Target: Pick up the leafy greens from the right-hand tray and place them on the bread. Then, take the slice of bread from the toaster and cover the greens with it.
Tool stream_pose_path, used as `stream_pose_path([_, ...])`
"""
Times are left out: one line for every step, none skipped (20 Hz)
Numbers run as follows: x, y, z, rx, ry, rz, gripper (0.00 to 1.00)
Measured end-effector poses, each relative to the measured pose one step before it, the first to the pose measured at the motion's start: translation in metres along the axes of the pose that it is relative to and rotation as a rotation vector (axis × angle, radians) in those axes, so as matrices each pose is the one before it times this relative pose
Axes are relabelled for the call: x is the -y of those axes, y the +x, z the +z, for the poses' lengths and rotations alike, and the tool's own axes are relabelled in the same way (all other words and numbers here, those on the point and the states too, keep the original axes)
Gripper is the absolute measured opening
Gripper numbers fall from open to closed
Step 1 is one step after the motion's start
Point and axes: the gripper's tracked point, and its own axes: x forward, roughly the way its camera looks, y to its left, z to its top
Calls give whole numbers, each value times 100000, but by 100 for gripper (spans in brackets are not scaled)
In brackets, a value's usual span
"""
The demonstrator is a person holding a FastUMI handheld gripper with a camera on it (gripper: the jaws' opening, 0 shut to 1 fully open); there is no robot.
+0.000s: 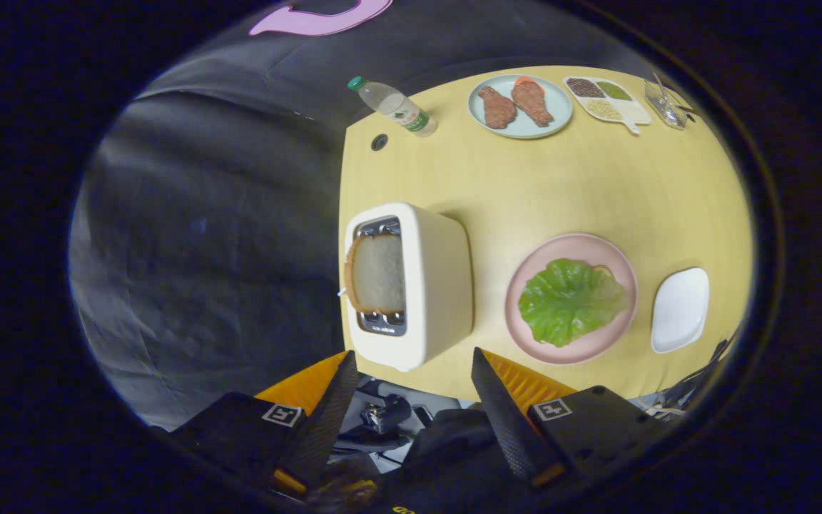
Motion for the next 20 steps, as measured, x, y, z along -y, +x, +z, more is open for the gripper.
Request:
stream_pose_path([-1020, 489, 684, 1000, 733, 1266, 100])
stream_pose_path([-776, 694, 761, 881, 392, 289, 100])
stream_pose_path([-738, 759, 765, 1056, 70, 148, 100])
stream_pose_path([-507, 901, 696, 687, -249, -508, 100])
stream_pose_path([-536, 853, 550, 799, -496, -175, 99])
stream_pose_path([-421, 1006, 398, 315, -610, -1038, 99])
stream_pose_path([-226, 981, 146, -419, -579, -1019, 99])
stream_pose_path([-141, 902, 64, -923, -529, -1187, 99])
stream_pose_path([-177, 846, -48, -758, -415, -1156, 99])
stream_pose_path([-175, 937, 129, -139, -366, -775, 98])
stream_pose_path([-96, 939, 29, -179, -314, -1063, 98])
stream_pose_path([113, 712, 157, -7, -194, -1222, 91])
stream_pose_path([41, 590, 30, 64, -553, -949, 84])
stream_pose_path([443, 590, 132, 107, -1073, -1704, 77])
stream_pose_path([423, 422, 100, 524, -986, -1462, 70])
stream_pose_path([631, 435, 408, 67, -851, -1945, 63])
stream_pose_path([322, -103, -262, 49, -778, -733, 56])
stream_pose_path([395, 145, 5, 191, -321, -677, 49])
stream_pose_path([352, -147, -143, -647, 545, -594, 42])
stream_pose_path([690, -330, 22, -560, 394, -1734, 33])
